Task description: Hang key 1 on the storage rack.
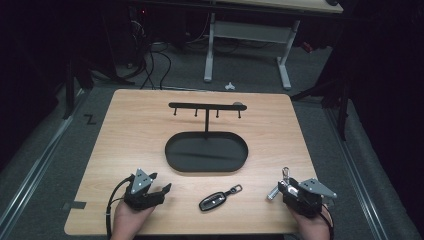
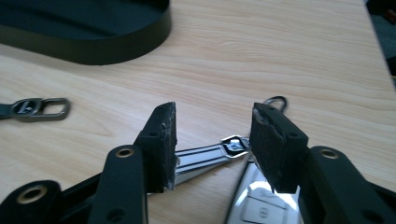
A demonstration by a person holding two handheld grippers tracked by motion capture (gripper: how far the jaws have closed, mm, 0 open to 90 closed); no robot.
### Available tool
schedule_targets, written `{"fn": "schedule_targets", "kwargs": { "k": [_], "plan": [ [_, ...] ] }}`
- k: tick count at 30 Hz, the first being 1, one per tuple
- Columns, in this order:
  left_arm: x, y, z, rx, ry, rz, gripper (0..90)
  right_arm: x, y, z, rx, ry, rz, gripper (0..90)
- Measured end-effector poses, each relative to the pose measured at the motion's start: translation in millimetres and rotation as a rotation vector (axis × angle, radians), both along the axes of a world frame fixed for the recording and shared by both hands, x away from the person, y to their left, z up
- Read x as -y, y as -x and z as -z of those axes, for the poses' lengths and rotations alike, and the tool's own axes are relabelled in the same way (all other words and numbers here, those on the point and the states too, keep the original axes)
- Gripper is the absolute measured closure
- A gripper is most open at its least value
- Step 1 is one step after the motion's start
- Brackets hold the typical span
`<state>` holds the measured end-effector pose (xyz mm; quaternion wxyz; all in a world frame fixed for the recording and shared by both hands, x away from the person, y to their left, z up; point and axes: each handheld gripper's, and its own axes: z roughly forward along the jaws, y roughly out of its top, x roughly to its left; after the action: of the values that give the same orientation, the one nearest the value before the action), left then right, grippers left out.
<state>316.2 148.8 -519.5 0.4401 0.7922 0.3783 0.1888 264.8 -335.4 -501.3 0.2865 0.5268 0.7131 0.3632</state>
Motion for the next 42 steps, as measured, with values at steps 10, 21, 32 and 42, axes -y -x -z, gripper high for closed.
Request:
{"fn": "schedule_targets", "kwargs": {
  "k": [10,21,32,42],
  "plan": [
    [-2.7,1.6,1.5,0.003,0.010,0.002,30.7,-35.0,-0.1,3.6,-0.072,-0.009,-0.121,80.5],
    [-10.5,10.1,1.3,0.005,0.033,0.014,28.5,-94.7,-9.6,13.9,-0.166,-0.001,-0.274,90.0],
    [-28.8,26.9,-0.2,0.024,0.011,-0.022,27.6,-125.2,-29.2,21.8,-0.193,0.083,-0.330,90.0],
    [-42.1,35.9,-0.4,0.031,0.009,-0.070,27.5,-139.4,-39.8,13.6,-0.155,0.038,-0.371,89.9]
  ]
}}
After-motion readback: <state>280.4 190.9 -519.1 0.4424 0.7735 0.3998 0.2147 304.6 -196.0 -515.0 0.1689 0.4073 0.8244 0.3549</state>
